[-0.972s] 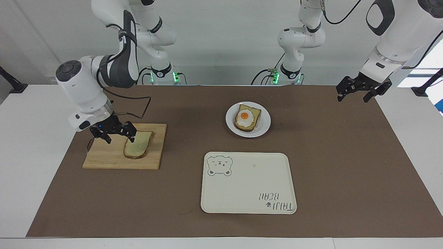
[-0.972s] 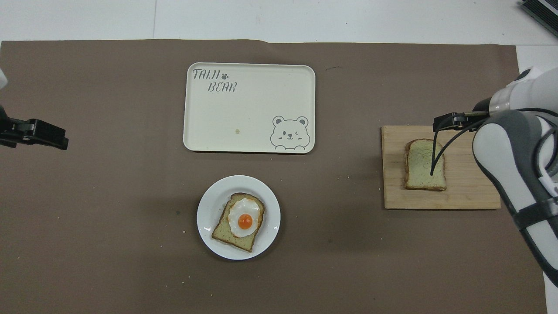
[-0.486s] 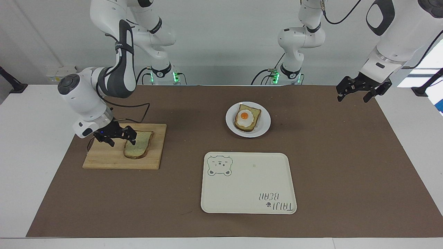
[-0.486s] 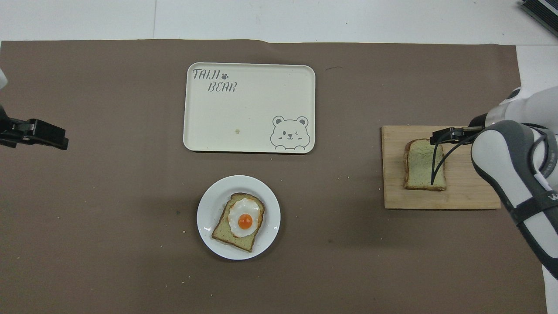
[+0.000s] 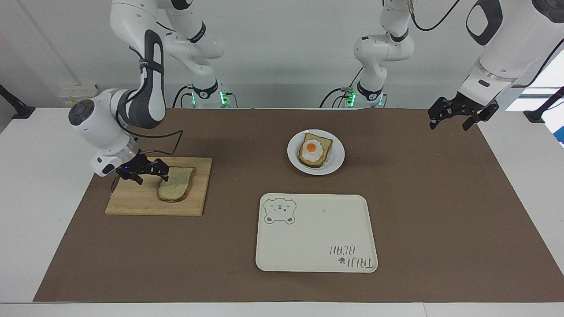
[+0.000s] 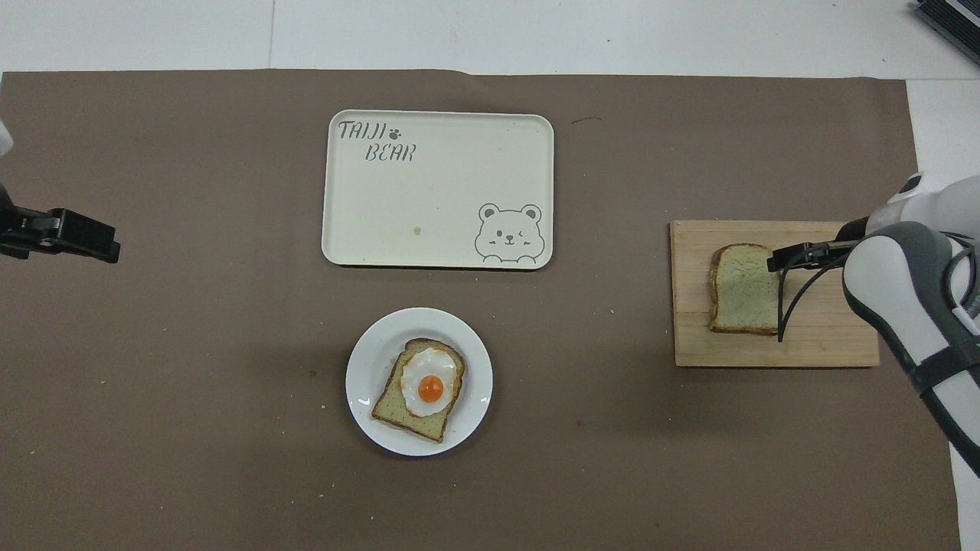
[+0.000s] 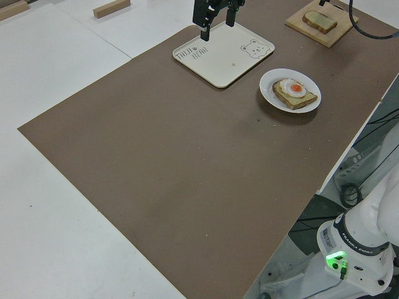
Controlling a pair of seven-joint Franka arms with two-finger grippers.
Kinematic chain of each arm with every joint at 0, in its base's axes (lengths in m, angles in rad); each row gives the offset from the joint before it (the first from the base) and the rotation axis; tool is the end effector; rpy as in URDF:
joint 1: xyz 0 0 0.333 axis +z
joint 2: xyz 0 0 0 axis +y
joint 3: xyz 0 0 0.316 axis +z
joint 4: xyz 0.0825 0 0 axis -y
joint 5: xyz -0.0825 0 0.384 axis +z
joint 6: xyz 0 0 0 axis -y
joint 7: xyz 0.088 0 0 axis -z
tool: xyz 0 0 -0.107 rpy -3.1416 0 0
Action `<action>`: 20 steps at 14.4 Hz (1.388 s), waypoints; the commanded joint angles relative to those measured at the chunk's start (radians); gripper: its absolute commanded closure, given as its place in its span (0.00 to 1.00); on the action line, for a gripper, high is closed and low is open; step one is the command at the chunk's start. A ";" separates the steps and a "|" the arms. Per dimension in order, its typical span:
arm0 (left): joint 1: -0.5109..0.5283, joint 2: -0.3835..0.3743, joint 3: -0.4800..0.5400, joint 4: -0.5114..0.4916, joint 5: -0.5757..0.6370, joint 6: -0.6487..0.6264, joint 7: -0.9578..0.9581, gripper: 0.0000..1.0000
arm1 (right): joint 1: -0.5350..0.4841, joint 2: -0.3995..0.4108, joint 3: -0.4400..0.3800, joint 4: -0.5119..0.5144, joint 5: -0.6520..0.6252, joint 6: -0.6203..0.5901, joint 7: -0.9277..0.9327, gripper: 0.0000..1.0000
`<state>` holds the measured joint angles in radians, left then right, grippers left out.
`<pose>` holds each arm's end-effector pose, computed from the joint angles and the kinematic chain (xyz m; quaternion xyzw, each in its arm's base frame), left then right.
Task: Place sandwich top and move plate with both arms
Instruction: 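Lower the right gripper over the bread slice on the wooden board, then grasp the bread slice edge with the right gripper and lift it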
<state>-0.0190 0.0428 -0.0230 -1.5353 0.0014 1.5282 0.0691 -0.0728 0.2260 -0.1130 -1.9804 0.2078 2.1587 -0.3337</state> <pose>0.5626 -0.0232 0.6136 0.9981 -0.0555 -0.0249 0.0001 0.5842 -0.0992 0.3511 -0.9970 -0.0153 0.0030 0.0757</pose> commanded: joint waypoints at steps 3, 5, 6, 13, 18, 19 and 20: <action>0.008 -0.011 -0.003 -0.006 -0.006 -0.008 -0.008 0.00 | -0.015 0.038 0.010 -0.049 0.078 0.078 -0.079 0.00; 0.007 -0.011 -0.003 -0.006 -0.006 -0.008 -0.008 0.00 | -0.015 0.038 0.009 -0.049 0.078 0.081 -0.082 0.00; 0.008 -0.011 -0.003 -0.006 -0.006 -0.008 -0.008 0.00 | -0.015 0.038 0.009 -0.049 0.078 0.081 -0.082 0.01; 0.007 -0.011 -0.003 -0.006 -0.006 -0.008 -0.008 0.00 | -0.015 0.039 0.009 -0.048 0.078 0.079 -0.057 1.00; 0.008 -0.011 -0.003 -0.006 -0.006 -0.008 -0.008 0.00 | -0.013 0.039 0.009 -0.048 0.068 0.079 -0.054 1.00; 0.007 -0.011 -0.003 -0.006 -0.006 -0.008 -0.008 0.00 | -0.013 0.039 0.009 -0.048 0.067 0.079 -0.054 1.00; 0.008 -0.011 -0.003 -0.006 -0.006 -0.008 -0.008 0.00 | -0.013 0.039 0.009 -0.048 0.067 0.079 -0.054 1.00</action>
<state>-0.0190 0.0428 -0.0230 -1.5353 0.0014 1.5282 0.0691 -0.0780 0.2694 -0.1114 -2.0145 0.2640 2.2227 -0.3819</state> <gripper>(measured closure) 0.000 0.960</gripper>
